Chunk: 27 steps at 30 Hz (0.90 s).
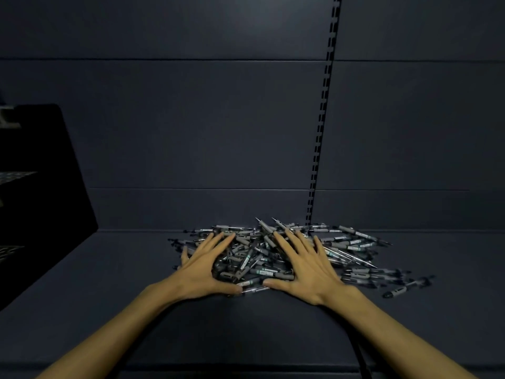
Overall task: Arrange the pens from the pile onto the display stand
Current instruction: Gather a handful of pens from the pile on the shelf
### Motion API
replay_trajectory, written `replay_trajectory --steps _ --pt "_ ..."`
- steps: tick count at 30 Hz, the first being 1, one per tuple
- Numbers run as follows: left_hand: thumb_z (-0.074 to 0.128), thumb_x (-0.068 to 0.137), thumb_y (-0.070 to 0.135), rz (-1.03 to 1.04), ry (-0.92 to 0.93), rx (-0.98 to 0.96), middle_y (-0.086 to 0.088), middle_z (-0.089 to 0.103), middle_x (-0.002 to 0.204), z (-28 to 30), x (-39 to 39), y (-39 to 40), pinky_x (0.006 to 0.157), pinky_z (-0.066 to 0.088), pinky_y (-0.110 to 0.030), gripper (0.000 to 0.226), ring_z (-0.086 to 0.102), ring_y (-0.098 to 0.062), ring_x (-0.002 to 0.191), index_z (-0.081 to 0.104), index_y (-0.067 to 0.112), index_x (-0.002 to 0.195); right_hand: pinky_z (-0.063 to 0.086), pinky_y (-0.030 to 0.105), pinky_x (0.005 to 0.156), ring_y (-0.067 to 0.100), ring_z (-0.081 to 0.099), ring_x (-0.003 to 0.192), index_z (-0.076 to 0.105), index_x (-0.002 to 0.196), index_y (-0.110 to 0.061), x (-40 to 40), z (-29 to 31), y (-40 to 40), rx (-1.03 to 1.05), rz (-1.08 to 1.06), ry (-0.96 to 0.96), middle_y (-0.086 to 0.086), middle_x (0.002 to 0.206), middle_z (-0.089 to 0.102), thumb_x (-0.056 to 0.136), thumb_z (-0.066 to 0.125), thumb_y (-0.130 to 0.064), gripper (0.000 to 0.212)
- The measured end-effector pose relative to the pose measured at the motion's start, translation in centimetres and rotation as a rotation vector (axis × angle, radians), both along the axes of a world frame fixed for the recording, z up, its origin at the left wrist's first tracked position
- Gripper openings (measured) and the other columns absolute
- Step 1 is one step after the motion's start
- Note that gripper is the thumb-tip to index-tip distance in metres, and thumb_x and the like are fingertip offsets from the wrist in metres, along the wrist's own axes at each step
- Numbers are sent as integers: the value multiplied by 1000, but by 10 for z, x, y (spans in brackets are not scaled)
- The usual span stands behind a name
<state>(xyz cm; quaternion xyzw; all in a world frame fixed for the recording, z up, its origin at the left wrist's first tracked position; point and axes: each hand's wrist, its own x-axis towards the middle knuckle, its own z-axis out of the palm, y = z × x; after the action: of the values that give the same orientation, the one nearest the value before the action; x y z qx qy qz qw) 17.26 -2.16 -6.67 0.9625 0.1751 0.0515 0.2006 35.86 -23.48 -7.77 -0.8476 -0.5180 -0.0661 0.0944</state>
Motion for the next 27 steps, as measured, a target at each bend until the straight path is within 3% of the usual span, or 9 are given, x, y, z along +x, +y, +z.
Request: replay_trajectory --steps 11,19,23,27 --pt "37 80 89 -76 -22 239 21 -18 163 -3 -14 -16 118 -18 -55 91 -25 1 147 -13 58 149 -7 54 123 16 -11 154 -17 155 -40 -8 3 -12 0 3 -24 -5 168 -5 73 23 -98 108" --pt "16 77 94 -71 -100 229 25 -16 161 0 -18 -20 122 -13 -51 86 -17 0 150 -4 57 151 -3 49 125 9 -2 154 -5 157 -43 18 21 -74 148 -110 -48 -8 167 3 82 14 -91 91" --pt "11 73 97 49 -215 134 21 0 164 2 -30 -1 124 -4 -51 89 -1 -4 152 11 56 152 9 48 125 14 13 153 13 158 -39 68 23 -135 252 -339 71 -6 166 19 79 15 -89 93" --pt "12 68 96 245 -228 6 14 11 166 -2 -41 23 122 0 -53 95 6 -11 154 18 53 153 20 45 122 22 24 150 24 157 -31 100 14 -174 373 -528 328 3 162 30 81 29 -89 96"
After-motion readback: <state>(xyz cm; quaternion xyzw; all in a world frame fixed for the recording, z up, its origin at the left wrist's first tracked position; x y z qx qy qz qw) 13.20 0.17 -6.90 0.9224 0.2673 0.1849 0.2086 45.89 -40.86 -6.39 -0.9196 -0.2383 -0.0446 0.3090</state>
